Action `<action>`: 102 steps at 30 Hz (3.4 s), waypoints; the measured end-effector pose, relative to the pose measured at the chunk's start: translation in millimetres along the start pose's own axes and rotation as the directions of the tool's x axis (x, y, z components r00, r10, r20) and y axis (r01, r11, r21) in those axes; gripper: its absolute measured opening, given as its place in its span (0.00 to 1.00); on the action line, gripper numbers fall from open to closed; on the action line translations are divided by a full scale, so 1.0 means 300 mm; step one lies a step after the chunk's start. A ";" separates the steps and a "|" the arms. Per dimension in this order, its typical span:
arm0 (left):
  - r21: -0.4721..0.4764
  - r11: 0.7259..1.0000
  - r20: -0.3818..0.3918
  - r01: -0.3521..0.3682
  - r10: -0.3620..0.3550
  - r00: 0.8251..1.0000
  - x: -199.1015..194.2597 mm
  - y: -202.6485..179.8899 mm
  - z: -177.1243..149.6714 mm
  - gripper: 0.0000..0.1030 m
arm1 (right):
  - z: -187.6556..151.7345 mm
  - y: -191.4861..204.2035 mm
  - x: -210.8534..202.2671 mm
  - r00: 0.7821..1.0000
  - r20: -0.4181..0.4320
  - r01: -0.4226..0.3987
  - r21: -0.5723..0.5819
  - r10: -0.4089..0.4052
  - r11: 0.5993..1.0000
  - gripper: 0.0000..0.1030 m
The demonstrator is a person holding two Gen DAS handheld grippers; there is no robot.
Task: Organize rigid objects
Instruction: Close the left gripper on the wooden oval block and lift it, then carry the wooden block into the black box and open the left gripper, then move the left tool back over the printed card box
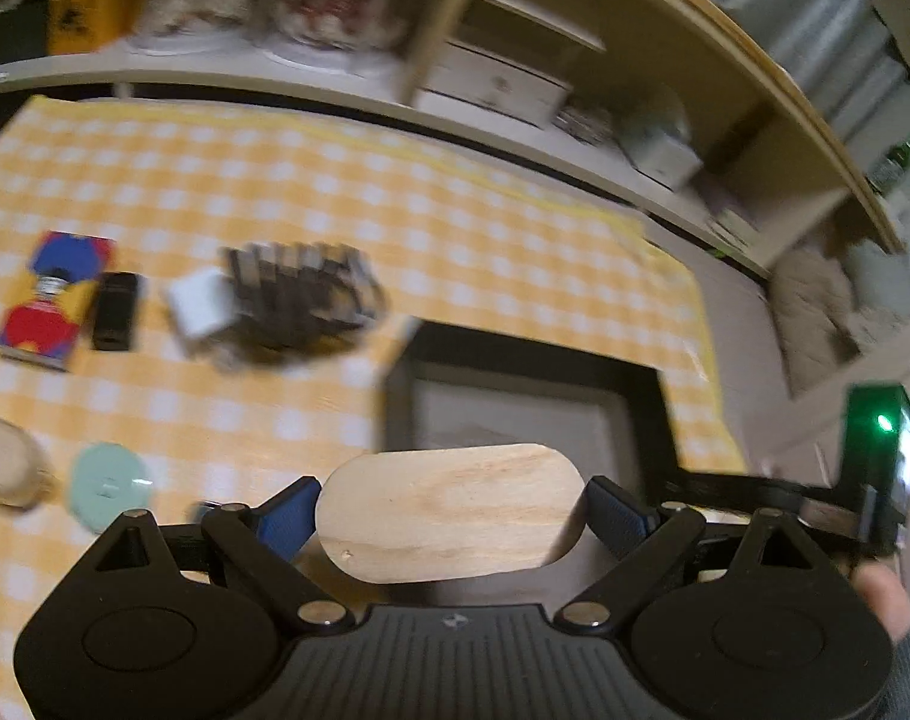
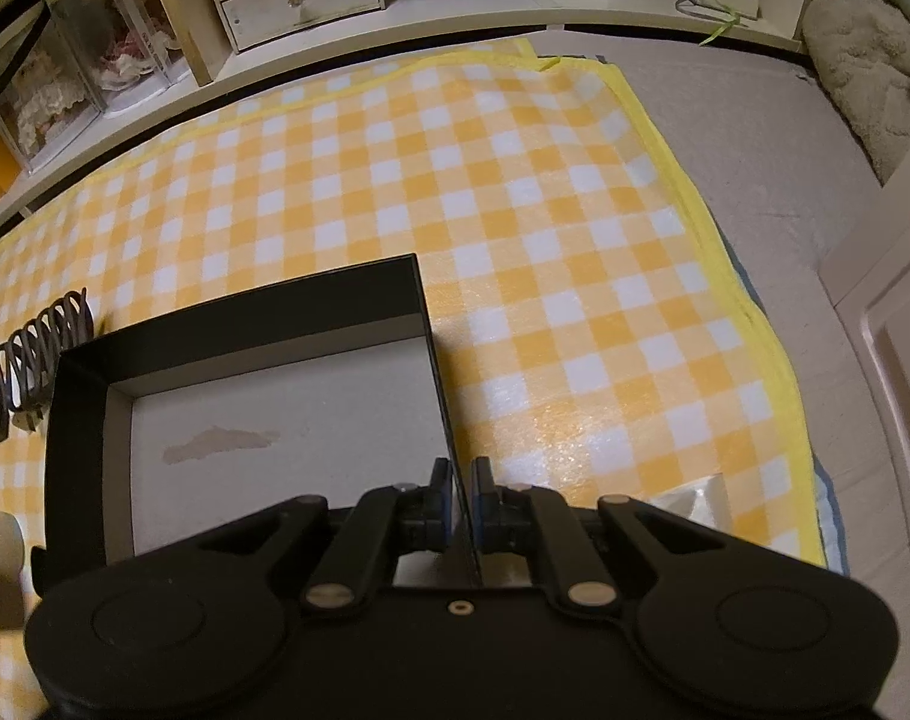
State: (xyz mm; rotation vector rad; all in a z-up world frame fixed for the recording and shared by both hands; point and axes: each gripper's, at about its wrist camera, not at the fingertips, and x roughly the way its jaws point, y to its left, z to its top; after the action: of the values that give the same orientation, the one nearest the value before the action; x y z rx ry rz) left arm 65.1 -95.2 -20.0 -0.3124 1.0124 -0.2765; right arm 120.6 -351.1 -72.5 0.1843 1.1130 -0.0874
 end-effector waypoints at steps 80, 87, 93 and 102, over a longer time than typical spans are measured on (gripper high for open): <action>0.116 0.986 -0.226 0.122 -0.093 0.970 0.268 -0.227 -0.091 0.95 | -0.008 -0.019 0.013 0.998 0.005 -0.069 0.075 0.069 0.995 0.06; 0.189 0.978 -0.143 0.083 -0.056 0.988 0.171 -0.233 -0.087 1.00 | -0.008 -0.019 0.015 0.998 0.005 -0.068 0.074 0.068 0.995 0.06; 0.238 0.971 -0.081 0.004 0.016 0.997 0.107 -0.230 -0.078 1.00 | -0.005 -0.016 0.022 0.998 0.004 -0.067 0.073 0.066 0.995 0.06; 0.313 0.948 0.027 -0.050 0.044 0.999 0.012 -0.218 -0.059 1.00 | -0.006 -0.008 0.030 0.998 -0.002 -0.064 0.070 0.065 0.995 0.06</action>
State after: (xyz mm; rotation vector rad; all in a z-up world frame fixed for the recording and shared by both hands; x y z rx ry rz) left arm 46.3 -158.9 -6.6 -0.0016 0.9385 -0.3856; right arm 122.6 -353.0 -81.5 0.2826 1.1081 -0.0683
